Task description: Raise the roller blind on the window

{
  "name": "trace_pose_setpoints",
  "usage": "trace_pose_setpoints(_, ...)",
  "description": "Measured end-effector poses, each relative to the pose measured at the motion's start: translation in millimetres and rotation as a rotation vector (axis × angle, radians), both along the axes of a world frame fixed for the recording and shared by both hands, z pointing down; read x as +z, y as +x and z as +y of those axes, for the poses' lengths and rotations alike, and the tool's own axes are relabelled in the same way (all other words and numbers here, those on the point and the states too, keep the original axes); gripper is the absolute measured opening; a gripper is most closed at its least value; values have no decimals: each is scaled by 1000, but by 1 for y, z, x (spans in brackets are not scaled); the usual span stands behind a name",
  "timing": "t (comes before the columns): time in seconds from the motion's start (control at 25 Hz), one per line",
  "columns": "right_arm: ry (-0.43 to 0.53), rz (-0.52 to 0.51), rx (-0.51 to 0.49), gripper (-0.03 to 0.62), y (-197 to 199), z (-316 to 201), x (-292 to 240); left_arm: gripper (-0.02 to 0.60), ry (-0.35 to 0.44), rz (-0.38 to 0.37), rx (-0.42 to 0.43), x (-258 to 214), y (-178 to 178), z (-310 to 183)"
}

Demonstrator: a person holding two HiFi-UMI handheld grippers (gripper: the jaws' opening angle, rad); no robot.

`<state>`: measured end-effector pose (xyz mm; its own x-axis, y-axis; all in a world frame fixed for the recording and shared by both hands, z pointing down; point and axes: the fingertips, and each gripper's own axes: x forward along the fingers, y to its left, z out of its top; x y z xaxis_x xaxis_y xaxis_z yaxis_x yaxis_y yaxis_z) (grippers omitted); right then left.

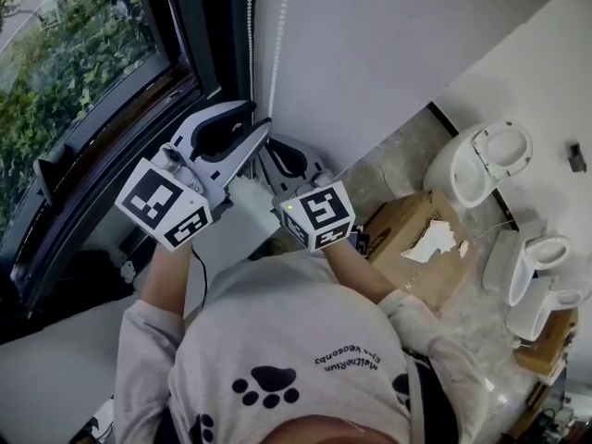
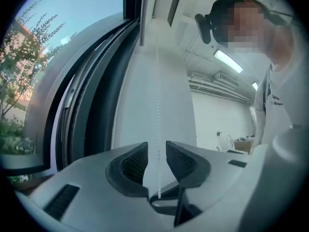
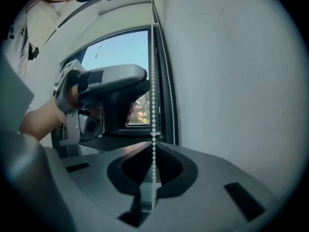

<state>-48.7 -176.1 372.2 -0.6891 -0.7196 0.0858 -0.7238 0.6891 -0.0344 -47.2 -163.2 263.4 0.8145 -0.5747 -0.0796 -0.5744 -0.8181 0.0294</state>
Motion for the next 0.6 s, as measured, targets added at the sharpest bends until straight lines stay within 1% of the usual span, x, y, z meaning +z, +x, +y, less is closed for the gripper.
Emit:
trace_pose_setpoints(0.08,3,3,5,21,-1,1,0,123,21,-19,16,-14,7,-2)
trace_pose_setpoints(0.12,5,4,9,21,-1,2,-1,112,31,-27,23,-21,11,-3)
trace_pose_setpoints(0.28,13,2,31,21,0,4,-1,55,38,-38,30,-37,21,-9)
trace_pose_setpoints(0.32,16,4,38,21,1,4,0,26,33,-37,32,-37,23,-10)
trace_pose_setpoints(0.44,31,8,61,21,3,2,0,18,24,-34,30,-37,25,-10)
trace_pose_setpoints(0.6,29,26,72,20,2,-2,10,17,28,-64,-6,-27,22,-11)
